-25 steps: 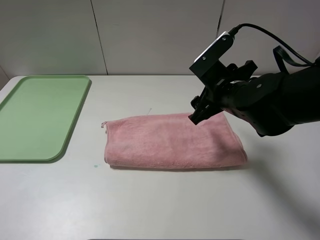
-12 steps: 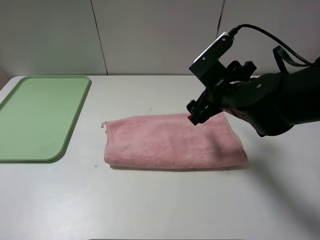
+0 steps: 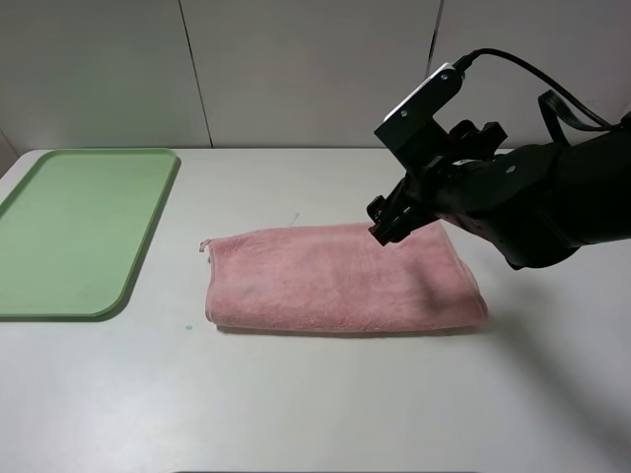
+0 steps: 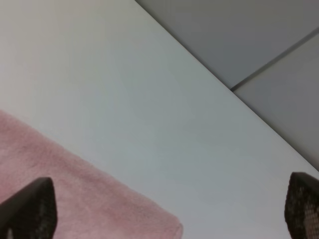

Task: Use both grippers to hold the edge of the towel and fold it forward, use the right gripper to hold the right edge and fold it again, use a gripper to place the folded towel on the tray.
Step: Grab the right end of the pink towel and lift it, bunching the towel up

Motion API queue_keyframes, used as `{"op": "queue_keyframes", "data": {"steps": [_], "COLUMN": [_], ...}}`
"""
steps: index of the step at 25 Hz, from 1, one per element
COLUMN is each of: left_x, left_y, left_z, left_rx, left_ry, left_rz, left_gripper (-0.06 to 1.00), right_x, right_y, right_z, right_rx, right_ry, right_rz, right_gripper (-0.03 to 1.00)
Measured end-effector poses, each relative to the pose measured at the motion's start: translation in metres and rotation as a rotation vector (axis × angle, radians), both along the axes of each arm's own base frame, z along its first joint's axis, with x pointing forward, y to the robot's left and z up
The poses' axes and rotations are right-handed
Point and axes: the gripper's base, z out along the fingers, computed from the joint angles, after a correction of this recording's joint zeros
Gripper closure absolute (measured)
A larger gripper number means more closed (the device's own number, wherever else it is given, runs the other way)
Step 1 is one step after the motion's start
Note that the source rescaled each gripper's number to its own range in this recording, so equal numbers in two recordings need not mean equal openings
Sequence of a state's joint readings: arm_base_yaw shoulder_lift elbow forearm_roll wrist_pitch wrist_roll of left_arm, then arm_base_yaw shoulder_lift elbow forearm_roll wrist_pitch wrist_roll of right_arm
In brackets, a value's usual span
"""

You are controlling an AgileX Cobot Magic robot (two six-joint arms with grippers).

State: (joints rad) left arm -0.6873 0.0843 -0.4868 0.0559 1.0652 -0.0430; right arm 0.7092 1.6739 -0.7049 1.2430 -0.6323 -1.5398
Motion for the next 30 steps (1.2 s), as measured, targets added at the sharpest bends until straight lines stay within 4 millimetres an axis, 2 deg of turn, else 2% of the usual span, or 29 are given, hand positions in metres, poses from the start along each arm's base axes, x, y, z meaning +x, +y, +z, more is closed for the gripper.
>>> {"op": "queue_keyframes", "data": {"steps": [6, 14, 19, 30], "left_x": [0.000, -0.003, -0.014, -0.016], "left_y": [0.001, 0.002, 0.004, 0.004], "left_z": [0.000, 0.000, 0.000, 0.002], "left_rx": [-0.003, -0.017, -0.049, -0.047], "left_ry": [-0.003, -0.006, -0.079, -0.087], "left_rz": [0.064, 0.396, 0.556, 0.613], "left_gripper": [-0.04, -0.04, -0.04, -0.04], "right_x": [0.000, 0.001, 0.001, 0.000], "right_y": [-0.001, -0.002, -0.004, -0.008], "right_z": [0.001, 0.001, 0.002, 0.000], "right_rx": [0.012, 0.045, 0.086, 0.186], "right_ry": [-0.010, -0.015, -0.025, -0.007], "right_rz": [-0.018, -0.050, -0.099, -0.211], "right_gripper": [-0.03, -0.03, -0.03, -0.03]}}
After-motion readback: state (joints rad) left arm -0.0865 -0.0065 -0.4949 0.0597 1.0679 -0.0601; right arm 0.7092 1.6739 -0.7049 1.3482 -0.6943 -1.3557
